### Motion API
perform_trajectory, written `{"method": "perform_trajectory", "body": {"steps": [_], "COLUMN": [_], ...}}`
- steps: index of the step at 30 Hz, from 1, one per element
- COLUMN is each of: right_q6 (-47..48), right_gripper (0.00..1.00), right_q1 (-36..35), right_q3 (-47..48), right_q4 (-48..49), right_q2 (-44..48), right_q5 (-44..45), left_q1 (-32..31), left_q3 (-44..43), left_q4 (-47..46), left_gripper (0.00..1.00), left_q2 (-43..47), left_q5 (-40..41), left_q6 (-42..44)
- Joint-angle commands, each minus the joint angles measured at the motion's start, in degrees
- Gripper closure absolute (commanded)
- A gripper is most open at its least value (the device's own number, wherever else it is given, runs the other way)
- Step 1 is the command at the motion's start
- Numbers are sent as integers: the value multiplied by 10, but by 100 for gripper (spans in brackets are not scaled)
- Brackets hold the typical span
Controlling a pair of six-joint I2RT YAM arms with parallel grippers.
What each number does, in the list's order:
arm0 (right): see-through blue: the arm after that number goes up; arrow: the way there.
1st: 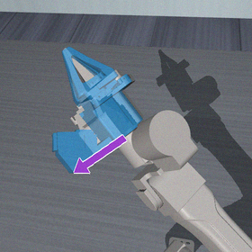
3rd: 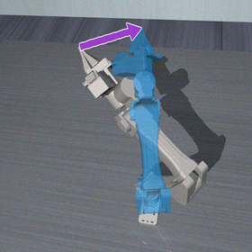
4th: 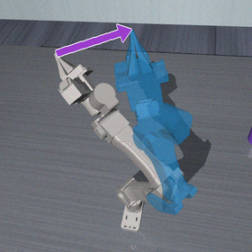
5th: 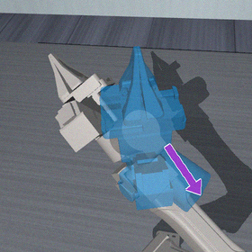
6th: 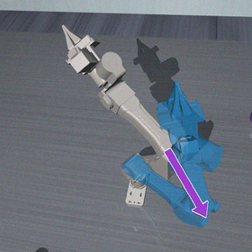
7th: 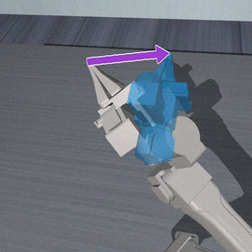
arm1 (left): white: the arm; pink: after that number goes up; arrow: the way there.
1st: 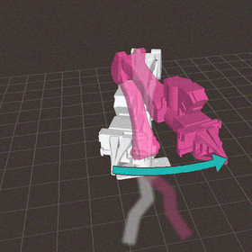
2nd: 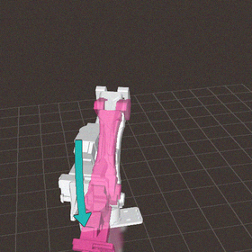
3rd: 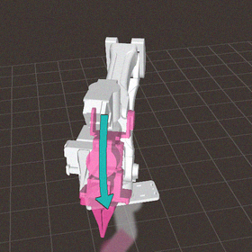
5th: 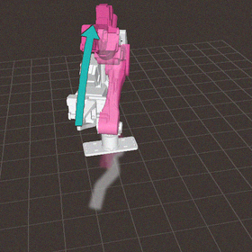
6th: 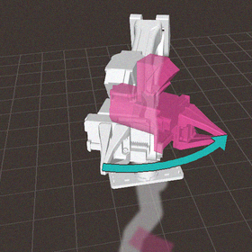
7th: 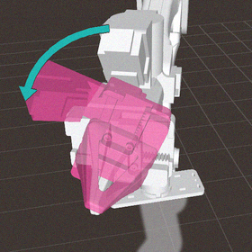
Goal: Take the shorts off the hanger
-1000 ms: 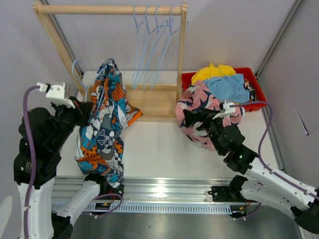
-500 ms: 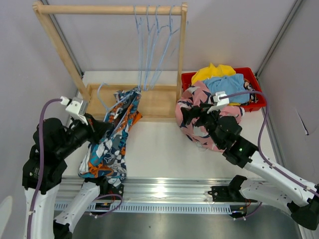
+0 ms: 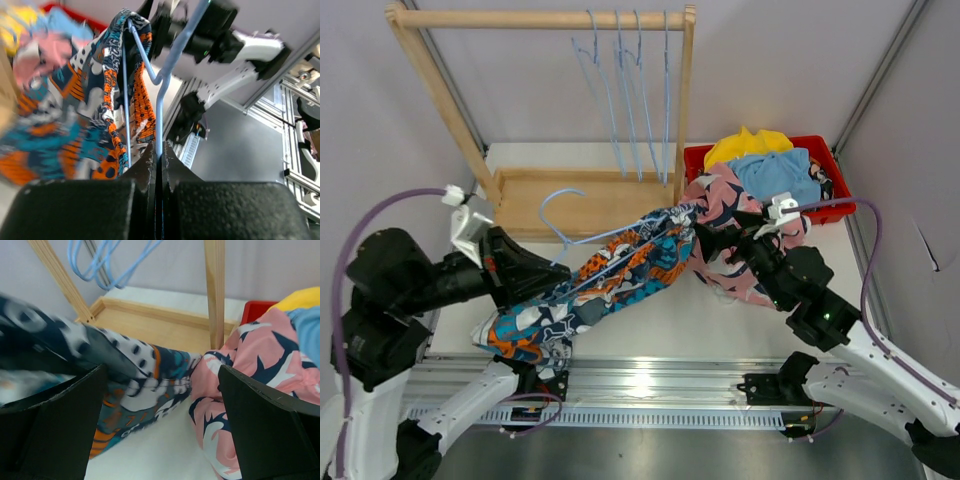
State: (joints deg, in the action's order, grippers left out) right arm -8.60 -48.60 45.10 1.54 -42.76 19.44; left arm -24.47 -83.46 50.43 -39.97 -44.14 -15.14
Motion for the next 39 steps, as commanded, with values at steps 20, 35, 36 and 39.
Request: {"method": "perform_trajectory", "body": {"steps": [20, 35, 36, 39], "right_q6": [25, 83, 83, 83], "right_gripper": [0, 0, 0, 0], "right_q1": [-4, 2, 2, 9], "right_q3": [45, 46, 46, 46], "right_q4": [-108, -39, -32, 2], "right_q2": [151, -24, -30, -47], "right_q5": [167, -212, -213, -216], "left_q1": [-33, -38, -40, -43], "left_q3": [-188, -203, -198, -194], "left_q4": [20, -13, -16, -26], "left_gripper": [100, 100, 100, 100], "left_q2": [-138, -125, -122, -113], "left_q5": [141, 13, 9, -12], "left_q6": [62, 21, 20, 8]}}
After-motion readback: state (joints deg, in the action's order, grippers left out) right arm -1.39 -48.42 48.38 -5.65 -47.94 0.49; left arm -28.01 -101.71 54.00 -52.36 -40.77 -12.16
